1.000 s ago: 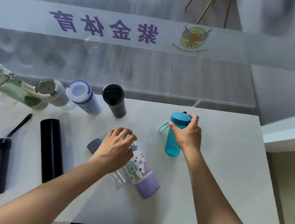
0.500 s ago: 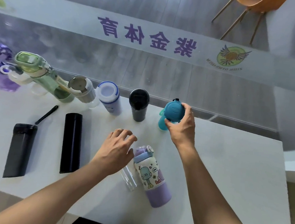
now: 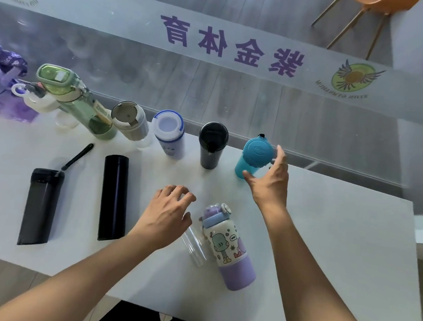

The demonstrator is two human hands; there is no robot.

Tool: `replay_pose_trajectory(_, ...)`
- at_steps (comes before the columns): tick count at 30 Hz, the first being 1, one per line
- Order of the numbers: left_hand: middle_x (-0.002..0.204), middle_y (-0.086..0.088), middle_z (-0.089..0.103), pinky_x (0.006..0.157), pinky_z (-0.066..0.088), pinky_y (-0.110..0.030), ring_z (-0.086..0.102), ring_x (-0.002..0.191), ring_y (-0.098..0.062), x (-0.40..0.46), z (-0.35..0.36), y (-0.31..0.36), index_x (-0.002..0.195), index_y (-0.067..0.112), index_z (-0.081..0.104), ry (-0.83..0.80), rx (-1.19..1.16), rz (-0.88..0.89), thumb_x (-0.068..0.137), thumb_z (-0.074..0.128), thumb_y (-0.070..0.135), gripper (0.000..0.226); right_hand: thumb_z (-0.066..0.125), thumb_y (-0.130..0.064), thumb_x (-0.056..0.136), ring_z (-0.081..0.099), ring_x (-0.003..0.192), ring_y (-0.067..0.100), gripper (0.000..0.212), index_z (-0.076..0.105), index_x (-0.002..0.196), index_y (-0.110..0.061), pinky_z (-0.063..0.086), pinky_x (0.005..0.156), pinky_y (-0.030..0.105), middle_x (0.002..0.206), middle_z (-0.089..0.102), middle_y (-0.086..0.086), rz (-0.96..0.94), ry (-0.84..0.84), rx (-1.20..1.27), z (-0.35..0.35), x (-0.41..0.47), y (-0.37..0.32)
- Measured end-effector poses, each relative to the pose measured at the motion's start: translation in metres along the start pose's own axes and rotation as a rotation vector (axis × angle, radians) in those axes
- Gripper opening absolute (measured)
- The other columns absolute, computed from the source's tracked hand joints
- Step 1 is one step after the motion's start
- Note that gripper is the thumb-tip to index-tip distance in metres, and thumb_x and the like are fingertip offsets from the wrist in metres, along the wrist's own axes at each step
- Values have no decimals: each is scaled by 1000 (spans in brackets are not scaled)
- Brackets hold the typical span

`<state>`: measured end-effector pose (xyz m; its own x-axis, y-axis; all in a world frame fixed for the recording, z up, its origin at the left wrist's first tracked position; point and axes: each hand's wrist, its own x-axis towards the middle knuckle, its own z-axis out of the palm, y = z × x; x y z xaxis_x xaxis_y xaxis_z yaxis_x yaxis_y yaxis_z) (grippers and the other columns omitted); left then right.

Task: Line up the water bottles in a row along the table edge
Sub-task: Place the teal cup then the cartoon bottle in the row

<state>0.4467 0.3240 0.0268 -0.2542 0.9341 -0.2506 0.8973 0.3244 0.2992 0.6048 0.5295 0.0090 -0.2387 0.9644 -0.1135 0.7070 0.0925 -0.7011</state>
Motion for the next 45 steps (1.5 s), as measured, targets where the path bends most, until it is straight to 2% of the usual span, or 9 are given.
replay_pose_trajectory(3, 135, -2, 53, 100, 39, -39, 46, 123, -30, -1, 10, -6, 132, 22, 54, -27, 6, -27, 91, 56, 31, 42, 82, -43, 76, 50, 127, 32, 94, 29, 149, -17, 41, 107, 47, 139, 49, 15, 116, -70, -94, 3, -28, 8)
replay_pose_trajectory(8, 144, -5, 39, 101, 40, -43, 42, 126, -33, 1, 33, -21, 144, 28, 37, -105, 26, -110, 92, 55, 46, 58, 67, -75, 69, 50, 128, 31, 100, 29, 148, -26, 40, 107, 44, 140, 48, 10, 175, -386, -273, 25, -86, 11)
replay_pose_trajectory(11, 146, -7, 33, 96, 44, -45, 44, 123, -34, 2, 46, -29, 144, 29, 35, -148, 10, -132, 90, 59, 51, 63, 66, -75, 64, 51, 125, 28, 97, 32, 144, -30, 39, 104, 42, 135, 49, 6, 230, -465, -342, 39, -108, 6)
replay_pose_trajectory(16, 156, -2, 17, 92, 50, -43, 33, 132, -31, 0, 63, -38, 141, 28, 39, -156, -129, -128, 90, 62, 49, 60, 61, -67, 74, 57, 116, 28, 74, 43, 133, -26, 44, 98, 39, 123, 57, 3, 292, -388, -432, 50, -128, 0)
replay_pose_trajectory(23, 155, -4, 19, 100, 47, -43, 30, 134, -32, 1, 70, -31, 131, 24, 47, -229, -204, -104, 86, 64, 46, 53, 67, -64, 66, 61, 109, 29, 77, 53, 127, -21, 48, 96, 38, 119, 62, 5, 361, -269, -363, 32, -135, 11)
replay_pose_trajectory(31, 149, -5, 29, 84, 51, -38, 34, 131, -28, -5, 75, -7, 108, 22, 50, -163, -244, -210, 86, 67, 35, 30, 85, -54, 52, 62, 100, 20, 77, 48, 113, -24, 55, 84, 35, 107, 58, -4, 363, -110, -68, -36, -113, 47)
replay_pose_trajectory(35, 145, -5, 34, 80, 51, -36, 36, 130, -28, -10, 80, 13, 120, 28, 46, -129, -266, -290, 79, 71, 28, 48, 90, -50, 56, 61, 94, 17, 74, 37, 106, -34, 51, 74, 25, 96, 55, -17, 261, -72, 23, -71, -87, 60)
replay_pose_trajectory(41, 129, -3, 48, 83, 50, -35, 47, 108, -25, -14, 85, 51, 133, 30, 41, -25, -326, -348, 73, 76, 31, 70, 97, -33, 57, 60, 104, 15, 81, 46, 120, -31, 49, 82, 15, 117, 60, -6, 88, -62, 113, -101, -30, 72)
replay_pose_trajectory(45, 132, 0, 46, 91, 46, -31, 46, 111, -24, -12, 84, 69, 136, 26, 46, 33, -364, -309, 73, 77, 27, 70, 97, -30, 57, 61, 103, 17, 78, 47, 118, -30, 50, 87, 22, 118, 62, -4, 24, -35, 136, -104, -2, 73)
